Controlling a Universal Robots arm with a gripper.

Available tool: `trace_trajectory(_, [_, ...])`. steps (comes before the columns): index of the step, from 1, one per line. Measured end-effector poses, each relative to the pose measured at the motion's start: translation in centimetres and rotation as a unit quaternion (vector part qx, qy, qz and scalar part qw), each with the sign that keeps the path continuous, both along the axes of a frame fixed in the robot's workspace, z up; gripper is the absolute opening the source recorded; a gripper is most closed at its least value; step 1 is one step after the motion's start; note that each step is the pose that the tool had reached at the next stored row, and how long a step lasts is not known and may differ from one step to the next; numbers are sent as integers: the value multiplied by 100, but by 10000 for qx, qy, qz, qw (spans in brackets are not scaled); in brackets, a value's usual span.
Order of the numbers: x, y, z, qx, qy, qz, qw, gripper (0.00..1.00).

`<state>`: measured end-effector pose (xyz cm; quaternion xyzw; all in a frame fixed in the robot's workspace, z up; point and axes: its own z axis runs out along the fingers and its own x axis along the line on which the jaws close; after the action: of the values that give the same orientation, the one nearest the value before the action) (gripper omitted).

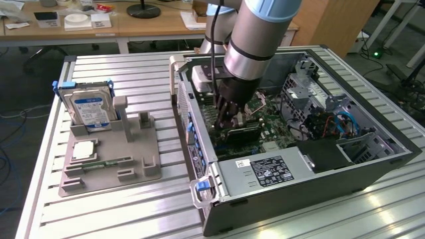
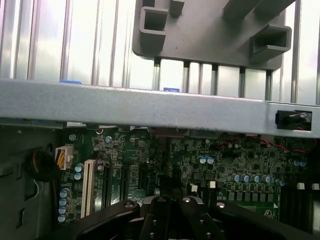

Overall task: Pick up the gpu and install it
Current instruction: 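Press down on the gpu until it lock into place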

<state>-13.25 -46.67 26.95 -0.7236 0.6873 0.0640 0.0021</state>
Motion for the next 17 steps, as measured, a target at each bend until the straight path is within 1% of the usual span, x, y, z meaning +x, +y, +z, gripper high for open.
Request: trace_trajectory(17, [-32,-1,-80,-4,1,0,10000,11])
